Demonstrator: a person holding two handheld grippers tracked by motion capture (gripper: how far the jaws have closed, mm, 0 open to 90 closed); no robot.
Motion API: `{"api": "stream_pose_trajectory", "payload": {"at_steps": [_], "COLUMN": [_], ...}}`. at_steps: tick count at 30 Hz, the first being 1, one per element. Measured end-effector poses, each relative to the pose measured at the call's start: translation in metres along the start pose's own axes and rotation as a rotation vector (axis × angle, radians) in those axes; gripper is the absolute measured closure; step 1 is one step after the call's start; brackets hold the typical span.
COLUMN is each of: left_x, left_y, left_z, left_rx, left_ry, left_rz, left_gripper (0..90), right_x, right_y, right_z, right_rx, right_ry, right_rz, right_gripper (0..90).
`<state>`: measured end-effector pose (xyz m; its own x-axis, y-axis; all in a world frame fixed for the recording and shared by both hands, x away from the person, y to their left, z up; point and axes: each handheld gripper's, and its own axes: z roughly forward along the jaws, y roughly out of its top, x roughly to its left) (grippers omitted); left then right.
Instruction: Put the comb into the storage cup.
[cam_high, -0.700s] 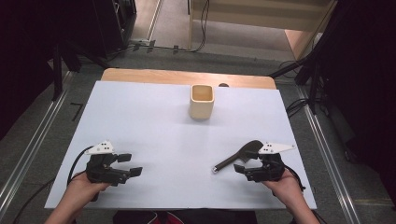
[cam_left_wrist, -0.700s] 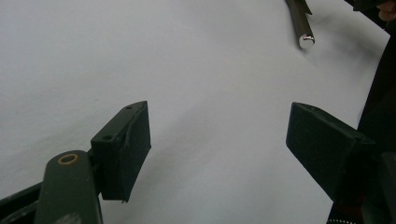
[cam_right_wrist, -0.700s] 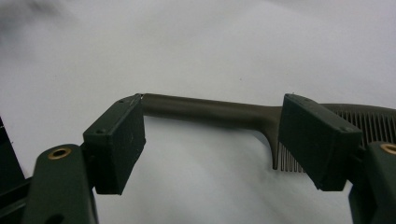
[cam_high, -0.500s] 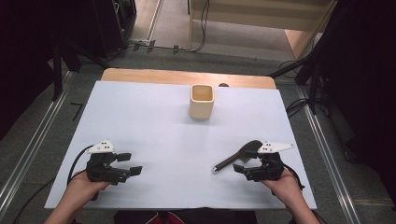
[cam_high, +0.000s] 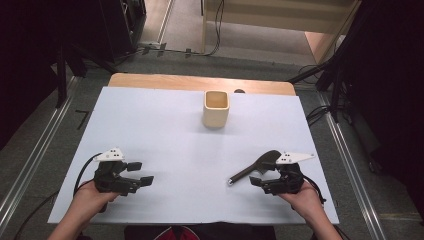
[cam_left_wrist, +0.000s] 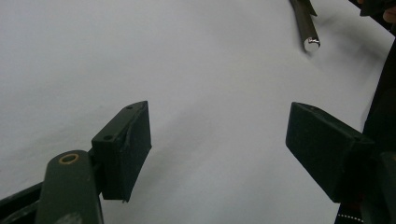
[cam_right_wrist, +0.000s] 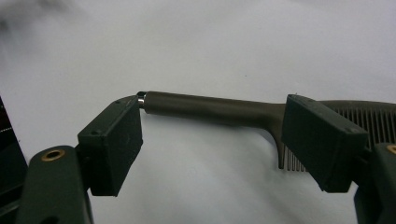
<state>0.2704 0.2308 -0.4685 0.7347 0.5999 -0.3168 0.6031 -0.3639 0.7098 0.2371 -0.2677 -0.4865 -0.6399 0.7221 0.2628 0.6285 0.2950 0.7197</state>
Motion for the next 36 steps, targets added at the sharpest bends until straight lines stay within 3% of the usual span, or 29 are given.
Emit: {"api": "stream_pose_trajectory", "payload": {"at_steps": [10, 18, 35, 36], "left_x": [0.0008, -0.0004, -0.0008, -0.0002], "left_y": [-0.0001, 0.0006, -0.0005, -0.0006], "left_z": [0.0009, 0.0001, 0.0003, 0.0001], "left_rx": [0.009, 0.003, 0.016, 0.008], "left_ry": [0.003, 0.0, -0.004, -0.019], "left_rz": [-0.001, 0.004, 0.008, -0.002], "left_gripper": [24.0, 24.0, 24.0, 24.0], "right_x": [0.0005, 0.0044, 0.0047, 0.0044], "right_y": [0.0006, -0.0001, 0.0046, 0.0048], "right_z": [-0.0008, -0.0008, -0.0048, -0.0064], "right_rx": [-0.004, 0.011, -0.008, -0.005], "right_ry": [-0.02, -0.003, 0.016, 0.033], "right_rz": [0.018, 0.017, 0.003, -0.006], "right_gripper": [19.1, 19.0, 20.7, 22.2]}}
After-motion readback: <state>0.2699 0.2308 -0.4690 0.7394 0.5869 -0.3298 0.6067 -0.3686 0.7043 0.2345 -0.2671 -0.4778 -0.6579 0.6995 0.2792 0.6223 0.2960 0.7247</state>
